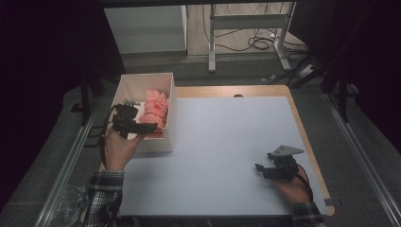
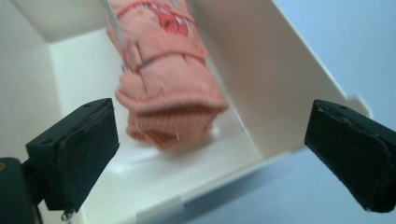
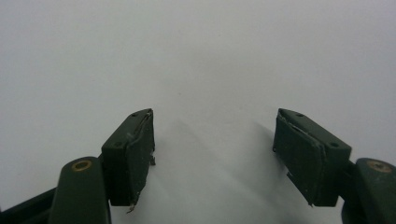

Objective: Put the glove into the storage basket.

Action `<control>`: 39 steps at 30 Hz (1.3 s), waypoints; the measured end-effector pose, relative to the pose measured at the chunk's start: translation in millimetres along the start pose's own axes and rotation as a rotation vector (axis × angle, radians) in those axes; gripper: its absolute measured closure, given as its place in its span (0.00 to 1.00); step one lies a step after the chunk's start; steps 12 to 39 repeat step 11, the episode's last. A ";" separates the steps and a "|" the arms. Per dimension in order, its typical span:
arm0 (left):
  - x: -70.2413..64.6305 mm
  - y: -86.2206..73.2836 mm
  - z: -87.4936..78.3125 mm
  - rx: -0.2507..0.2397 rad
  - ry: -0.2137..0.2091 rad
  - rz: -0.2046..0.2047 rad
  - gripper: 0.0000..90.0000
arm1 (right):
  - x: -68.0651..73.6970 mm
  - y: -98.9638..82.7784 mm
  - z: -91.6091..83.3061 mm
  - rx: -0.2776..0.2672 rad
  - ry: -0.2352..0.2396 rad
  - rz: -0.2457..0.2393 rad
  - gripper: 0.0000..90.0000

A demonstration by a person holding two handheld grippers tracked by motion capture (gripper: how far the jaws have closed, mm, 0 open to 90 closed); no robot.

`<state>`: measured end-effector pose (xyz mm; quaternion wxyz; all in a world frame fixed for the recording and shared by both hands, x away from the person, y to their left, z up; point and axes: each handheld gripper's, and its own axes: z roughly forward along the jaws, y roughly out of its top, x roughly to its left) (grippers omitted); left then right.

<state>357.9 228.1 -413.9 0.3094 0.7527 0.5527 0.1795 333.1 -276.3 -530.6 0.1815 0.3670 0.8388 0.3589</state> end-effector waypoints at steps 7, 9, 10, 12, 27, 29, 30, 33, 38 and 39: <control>-6.3 -30.1 -0.7 -0.006 -0.005 0.002 0.02 | 0.1 0.1 -0.3 0.003 0.000 0.001 0.33; -6.7 -35.7 -0.4 -0.005 -0.010 -0.002 0.02 | 0.4 0.0 -0.2 0.001 0.001 0.006 0.33; -6.6 -37.7 -0.3 -0.006 -0.012 -0.002 0.02 | 0.3 -0.1 -0.3 0.001 0.002 0.006 0.33; -6.6 -38.9 -0.3 -0.005 -0.013 -0.002 0.02 | 0.7 0.1 -0.2 0.002 0.000 0.006 0.33; -6.6 -38.9 -0.3 -0.005 -0.013 -0.002 0.02 | 0.7 0.1 -0.2 0.002 0.000 0.006 0.33; -6.6 -38.9 -0.3 -0.005 -0.013 -0.002 0.02 | 0.7 0.1 -0.2 0.002 0.000 0.006 0.33; -6.6 -38.9 -0.3 -0.005 -0.013 -0.002 0.02 | 0.7 0.1 -0.2 0.002 0.000 0.006 0.33; -6.6 -38.9 -0.3 -0.005 -0.013 -0.002 0.02 | 0.7 0.1 -0.2 0.002 0.000 0.006 0.33; -6.6 -38.9 -0.3 -0.005 -0.013 -0.002 0.02 | 0.7 0.1 -0.2 0.002 0.000 0.006 0.33; -6.6 -38.9 -0.3 -0.005 -0.013 -0.002 0.02 | 0.7 0.1 -0.2 0.002 0.000 0.006 0.33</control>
